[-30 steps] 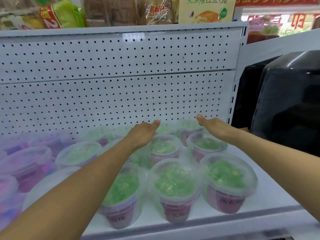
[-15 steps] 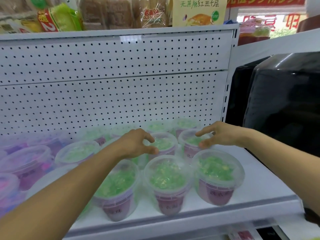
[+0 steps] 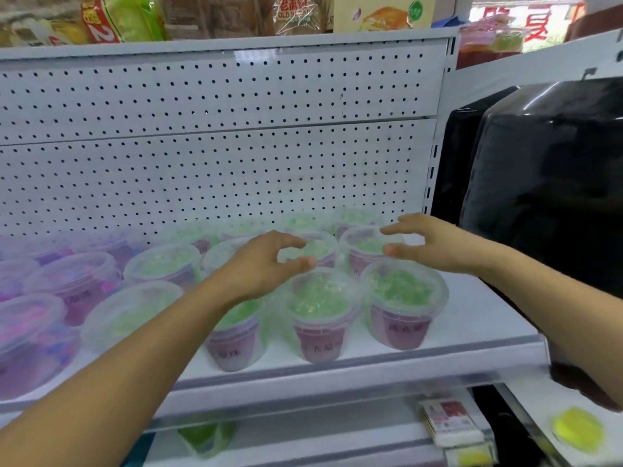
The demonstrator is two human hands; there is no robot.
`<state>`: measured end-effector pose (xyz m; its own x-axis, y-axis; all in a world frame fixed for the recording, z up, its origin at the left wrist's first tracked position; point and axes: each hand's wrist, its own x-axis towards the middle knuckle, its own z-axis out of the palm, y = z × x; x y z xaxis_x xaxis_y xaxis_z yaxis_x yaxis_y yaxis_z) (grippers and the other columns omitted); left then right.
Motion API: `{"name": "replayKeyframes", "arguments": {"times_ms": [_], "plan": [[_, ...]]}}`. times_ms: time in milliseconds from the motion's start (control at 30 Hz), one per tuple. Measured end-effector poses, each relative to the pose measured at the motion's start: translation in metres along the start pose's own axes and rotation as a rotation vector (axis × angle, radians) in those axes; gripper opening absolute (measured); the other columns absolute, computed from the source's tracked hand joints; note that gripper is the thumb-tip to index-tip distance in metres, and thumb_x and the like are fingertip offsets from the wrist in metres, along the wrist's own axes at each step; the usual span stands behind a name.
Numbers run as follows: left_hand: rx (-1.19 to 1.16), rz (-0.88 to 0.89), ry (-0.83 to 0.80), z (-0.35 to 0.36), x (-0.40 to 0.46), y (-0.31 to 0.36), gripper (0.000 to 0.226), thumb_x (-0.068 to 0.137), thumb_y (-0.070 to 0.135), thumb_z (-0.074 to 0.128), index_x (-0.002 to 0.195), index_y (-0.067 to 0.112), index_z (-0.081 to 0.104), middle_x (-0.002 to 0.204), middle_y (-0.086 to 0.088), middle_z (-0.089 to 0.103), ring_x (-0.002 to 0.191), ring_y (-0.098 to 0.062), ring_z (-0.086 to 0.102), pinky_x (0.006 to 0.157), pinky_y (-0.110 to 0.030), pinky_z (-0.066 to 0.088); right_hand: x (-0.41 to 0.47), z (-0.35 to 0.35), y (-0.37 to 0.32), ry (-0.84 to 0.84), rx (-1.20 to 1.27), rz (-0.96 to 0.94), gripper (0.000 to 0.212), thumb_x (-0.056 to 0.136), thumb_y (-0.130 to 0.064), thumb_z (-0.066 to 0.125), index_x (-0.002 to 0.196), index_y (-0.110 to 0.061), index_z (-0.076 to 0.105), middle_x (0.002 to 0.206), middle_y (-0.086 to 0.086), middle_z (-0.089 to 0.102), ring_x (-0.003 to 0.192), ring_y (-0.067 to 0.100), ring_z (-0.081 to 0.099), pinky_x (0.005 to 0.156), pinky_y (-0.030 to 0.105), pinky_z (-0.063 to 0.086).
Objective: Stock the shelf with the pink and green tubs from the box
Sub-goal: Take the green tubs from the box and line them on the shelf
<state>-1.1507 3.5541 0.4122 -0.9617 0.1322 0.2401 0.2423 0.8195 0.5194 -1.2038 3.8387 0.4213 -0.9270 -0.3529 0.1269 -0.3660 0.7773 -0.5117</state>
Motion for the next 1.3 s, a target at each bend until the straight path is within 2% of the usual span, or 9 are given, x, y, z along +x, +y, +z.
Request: {"name": "replayKeyframes", "arguments": {"times_ms": [133, 233, 600, 767, 900, 1000, 1133, 1233, 1300], "plan": [[0.11, 0.041, -0.098, 0.002, -0.037, 0.01, 0.074, 0.066, 0.077, 0.059, 0.127, 0.035, 0.057, 0.139, 0.015, 0.049, 0.132, -0.008, 0.039, 0.103, -0.025, 0.03, -0.04, -0.007, -0.003, -0.114, -0.005, -0.013, 0.06, 0.07, -0.066, 0.065, 0.126, -0.048, 0.054, 0.146, -0.017, 0.034, 0.138, 0.007, 0.025, 0.105, 0.026, 0.025], [0.143, -0.032, -0.162, 0.003, -0.047, 0.016, 0.096, 0.047, 0.082, 0.062, 0.129, 0.033, 0.057, 0.144, 0.014, 0.046, 0.135, -0.011, 0.035, 0.108, -0.031, 0.029, -0.054, -0.001, -0.003, -0.151, -0.089, -0.024, 0.063, 0.066, -0.065, 0.071, 0.125, -0.047, 0.057, 0.142, -0.013, 0.039, 0.137, 0.01, 0.025, 0.113, 0.035, 0.025], [0.131, -0.113, -0.222, 0.008, -0.044, 0.025, 0.071, 0.074, 0.055, 0.072, 0.135, 0.023, 0.052, 0.151, 0.004, 0.037, 0.137, -0.018, 0.037, 0.107, -0.03, 0.029, -0.052, 0.02, 0.002, -0.136, -0.089, -0.006, 0.057, 0.073, -0.065, 0.063, 0.125, -0.04, 0.059, 0.137, -0.006, 0.054, 0.125, 0.016, 0.047, 0.109, 0.042, 0.036], [0.247, -0.094, -0.192, 0.011, -0.045, 0.026, 0.075, 0.075, 0.063, 0.065, 0.137, 0.023, 0.051, 0.147, -0.006, 0.039, 0.138, -0.023, 0.027, 0.11, -0.038, 0.026, -0.061, 0.026, -0.007, -0.089, -0.117, 0.069, 0.081, 0.055, -0.08, 0.045, 0.126, -0.043, 0.056, 0.137, 0.0, 0.05, 0.12, 0.024, 0.051, 0.106, 0.045, 0.039], [0.372, -0.009, -0.153, 0.016, -0.048, 0.021, 0.068, 0.084, 0.066, 0.05, 0.138, 0.025, 0.048, 0.144, -0.003, 0.041, 0.135, -0.022, 0.029, 0.108, -0.041, 0.031, -0.066, 0.037, -0.01, -0.016, -0.219, 0.046, 0.056, 0.078, -0.07, 0.041, 0.126, -0.044, 0.052, 0.134, 0.0, 0.054, 0.118, 0.024, 0.051, 0.098, 0.047, 0.042], [0.529, 0.089, -0.09, 0.023, -0.047, 0.017, 0.063, 0.091, 0.066, 0.031, 0.135, 0.025, 0.049, 0.138, -0.002, 0.046, 0.128, -0.023, 0.034, 0.101, -0.042, 0.035, -0.067, 0.045, -0.015, 0.116, -0.277, 0.045, 0.047, 0.084, -0.071, 0.028, 0.094, -0.039, 0.061, 0.105, -0.004, 0.064, 0.099, 0.021, 0.056, 0.086, 0.044, 0.045], [0.44, 0.213, -0.133, 0.011, -0.04, 0.01, 0.063, 0.09, 0.07, 0.022, 0.107, 0.023, 0.06, 0.11, -0.004, 0.054, 0.112, -0.024, 0.046, 0.092, -0.042, 0.04, -0.039, 0.054, -0.046, 0.45, -0.351, -0.013, 0.056, 0.094, -0.057, 0.033, 0.05, -0.023, 0.036, 0.057, -0.002, 0.044, 0.059, 0.024, 0.044, 0.065, 0.037, 0.037], [0.171, 0.278, -0.11, -0.02, -0.025, -0.013, 0.07, 0.086, 0.073, 0.024, 0.093, 0.013, 0.06, 0.097, -0.007, 0.06, 0.093, -0.024, 0.057, 0.085, -0.042, 0.046, 0.001, 0.063, -0.068, 0.494, -0.21, -0.102, 0.058, 0.094, -0.057, 0.034, 0.056, -0.016, 0.048, 0.058, -0.001, 0.052, 0.061, 0.026, 0.052, 0.054, 0.033, 0.036], [0.146, 0.24, -0.05, -0.042, -0.005, -0.042, 0.064, 0.092, 0.067, 0.03, 0.111, 0.016, 0.064, 0.113, -0.006, 0.062, 0.101, -0.021, 0.057, 0.091, -0.038, 0.044, 0.029, 0.07, -0.082, 0.404, -0.143, -0.084, 0.062, 0.092, -0.062, 0.032, 0.085, -0.01, 0.065, 0.088, 0.004, 0.068, 0.085, 0.027, 0.062, 0.075, 0.039, 0.049]]}}
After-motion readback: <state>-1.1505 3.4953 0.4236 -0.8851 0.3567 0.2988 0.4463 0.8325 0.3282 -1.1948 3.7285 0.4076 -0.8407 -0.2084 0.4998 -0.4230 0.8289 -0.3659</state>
